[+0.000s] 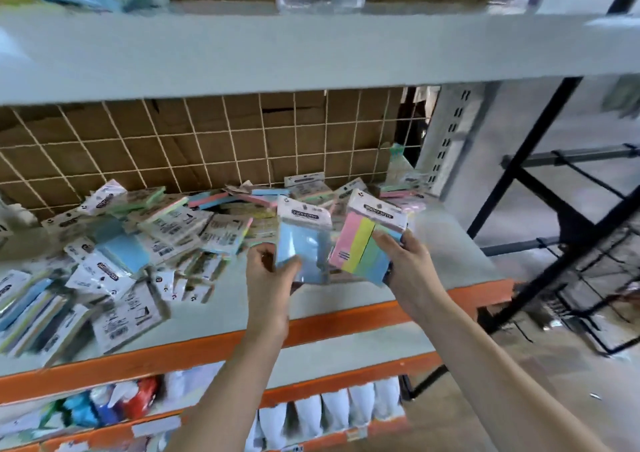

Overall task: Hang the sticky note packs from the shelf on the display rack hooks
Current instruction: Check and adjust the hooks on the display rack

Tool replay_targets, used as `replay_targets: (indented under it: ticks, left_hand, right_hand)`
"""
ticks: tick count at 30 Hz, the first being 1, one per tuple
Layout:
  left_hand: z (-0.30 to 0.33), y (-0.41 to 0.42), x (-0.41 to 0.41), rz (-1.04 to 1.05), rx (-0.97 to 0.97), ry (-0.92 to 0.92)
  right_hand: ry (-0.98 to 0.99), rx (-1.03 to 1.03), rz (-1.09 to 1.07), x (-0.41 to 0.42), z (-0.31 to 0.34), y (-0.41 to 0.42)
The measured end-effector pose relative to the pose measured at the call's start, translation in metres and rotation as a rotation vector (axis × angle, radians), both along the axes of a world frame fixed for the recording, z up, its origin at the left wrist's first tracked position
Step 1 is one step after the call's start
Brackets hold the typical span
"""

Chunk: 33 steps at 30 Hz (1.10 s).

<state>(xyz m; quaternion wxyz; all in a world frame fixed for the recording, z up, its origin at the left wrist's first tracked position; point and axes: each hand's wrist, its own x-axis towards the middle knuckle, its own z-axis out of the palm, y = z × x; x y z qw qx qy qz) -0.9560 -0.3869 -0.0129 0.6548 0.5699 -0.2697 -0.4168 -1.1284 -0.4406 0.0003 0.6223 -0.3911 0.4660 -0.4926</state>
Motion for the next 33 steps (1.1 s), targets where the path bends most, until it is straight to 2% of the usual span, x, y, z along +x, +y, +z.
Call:
replay_targets:
  ticks: [5,11,20,26,29,33]
  left_hand:
    - [0.005,-0.005,-0.072,-0.144,-0.056,0.091]
    - [0.019,-0.001,-0.167,-0.328,-0.105,0.05]
    - [0.043,-0.005,-0.321,-0.513,-0.216,-0.162]
    - [0.061,-0.024,-0.394,-0.583,-0.211,-0.355]
    - [0.07,-0.033,-0.421,-0.64,-0.301,-0.452]
    - [0.084,-0.046,-0.461,-0.671,-0.407,-0.481]
  right_hand:
    - [-0.009,-0.029,-0.037,-0.071,0.006,0.013]
    - [0.005,-0.044,-0.107,-0.149,0.015,0.031]
    - [0.173,-0.158,-0.293,-0.281,0.037,0.061]
    - [0.195,-0.221,-0.433,-0.356,0.056,0.072]
    - [0.184,-0.216,-0.548,-0.386,0.062,0.071]
    - [0.19,-0.225,-0.658,-0.421,0.069,0.06]
